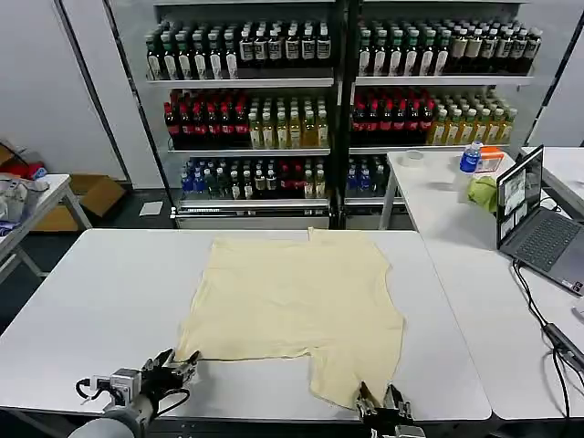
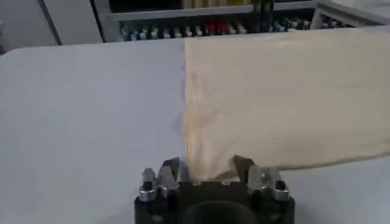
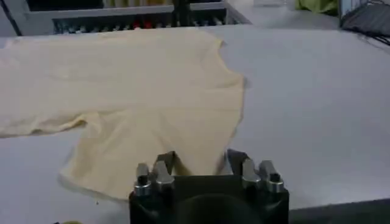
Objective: Fold and organize the clothes.
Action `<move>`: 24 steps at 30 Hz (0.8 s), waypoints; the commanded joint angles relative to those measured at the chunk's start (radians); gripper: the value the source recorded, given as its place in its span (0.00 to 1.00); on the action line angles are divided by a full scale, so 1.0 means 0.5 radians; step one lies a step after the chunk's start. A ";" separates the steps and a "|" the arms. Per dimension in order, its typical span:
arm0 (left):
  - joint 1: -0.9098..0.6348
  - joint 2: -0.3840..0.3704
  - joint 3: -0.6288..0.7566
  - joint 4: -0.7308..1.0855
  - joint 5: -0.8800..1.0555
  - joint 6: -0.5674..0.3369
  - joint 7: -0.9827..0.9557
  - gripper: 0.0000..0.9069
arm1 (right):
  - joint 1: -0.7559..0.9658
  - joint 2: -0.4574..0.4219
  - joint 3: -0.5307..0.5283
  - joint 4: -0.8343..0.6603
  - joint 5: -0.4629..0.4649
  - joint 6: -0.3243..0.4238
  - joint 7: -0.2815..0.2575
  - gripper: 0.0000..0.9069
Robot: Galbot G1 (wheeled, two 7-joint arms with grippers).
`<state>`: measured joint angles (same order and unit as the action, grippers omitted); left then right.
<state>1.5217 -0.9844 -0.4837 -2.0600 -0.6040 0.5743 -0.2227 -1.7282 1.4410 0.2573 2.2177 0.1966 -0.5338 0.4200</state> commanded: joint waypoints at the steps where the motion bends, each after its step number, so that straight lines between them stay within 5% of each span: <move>1: -0.001 0.000 0.002 0.011 -0.009 0.007 -0.001 0.01 | 0.008 0.017 -0.012 -0.024 0.016 -0.020 0.005 0.00; 24: 0.116 -0.048 -0.103 -0.195 -0.037 0.000 0.015 0.01 | -0.199 -0.105 0.065 0.308 -0.067 0.182 -0.139 0.00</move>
<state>1.5708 -1.0064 -0.5256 -2.1254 -0.6207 0.5752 -0.2174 -1.8209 1.3857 0.2941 2.3451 0.1709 -0.4508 0.3501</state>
